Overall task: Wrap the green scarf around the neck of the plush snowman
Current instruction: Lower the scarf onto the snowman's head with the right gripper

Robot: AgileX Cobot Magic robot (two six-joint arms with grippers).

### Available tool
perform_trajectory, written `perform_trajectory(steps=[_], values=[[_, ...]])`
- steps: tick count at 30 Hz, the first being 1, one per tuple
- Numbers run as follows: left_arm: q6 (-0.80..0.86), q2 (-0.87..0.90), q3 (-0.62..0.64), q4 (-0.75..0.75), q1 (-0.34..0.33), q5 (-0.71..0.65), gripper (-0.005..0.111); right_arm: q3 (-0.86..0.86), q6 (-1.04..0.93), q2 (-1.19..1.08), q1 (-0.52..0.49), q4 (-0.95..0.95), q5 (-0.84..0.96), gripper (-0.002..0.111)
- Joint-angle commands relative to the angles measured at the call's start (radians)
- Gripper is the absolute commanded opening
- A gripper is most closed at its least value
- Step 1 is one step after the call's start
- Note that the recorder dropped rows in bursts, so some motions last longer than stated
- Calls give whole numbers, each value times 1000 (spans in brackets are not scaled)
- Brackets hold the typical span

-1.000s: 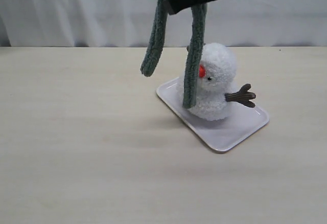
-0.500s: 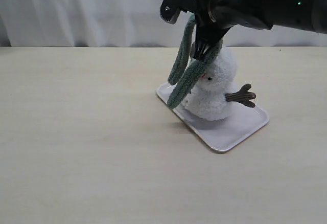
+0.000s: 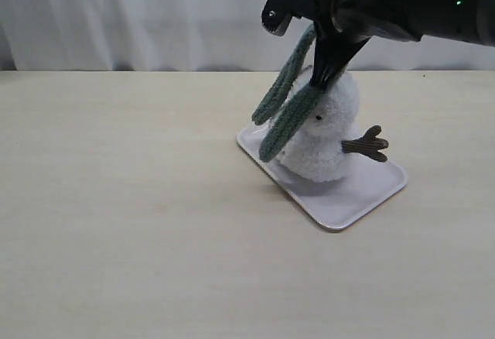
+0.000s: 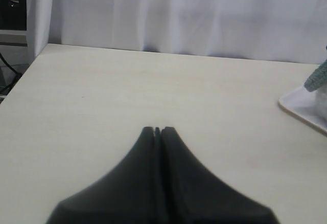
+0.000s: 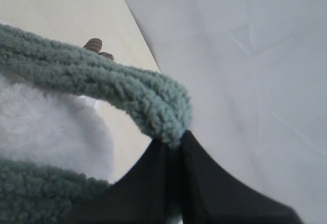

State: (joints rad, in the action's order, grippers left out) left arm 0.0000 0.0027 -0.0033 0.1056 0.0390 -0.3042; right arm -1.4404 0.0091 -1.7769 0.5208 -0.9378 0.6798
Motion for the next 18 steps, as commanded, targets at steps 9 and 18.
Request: perform_trajectory(steps=[9,18], values=[[0,-3,3,1,8,1,0,-1,-27,172,-5,290,1,4],[0,-3,3,1,8,1,0,-1,-349,140,-5,539,83,4]])
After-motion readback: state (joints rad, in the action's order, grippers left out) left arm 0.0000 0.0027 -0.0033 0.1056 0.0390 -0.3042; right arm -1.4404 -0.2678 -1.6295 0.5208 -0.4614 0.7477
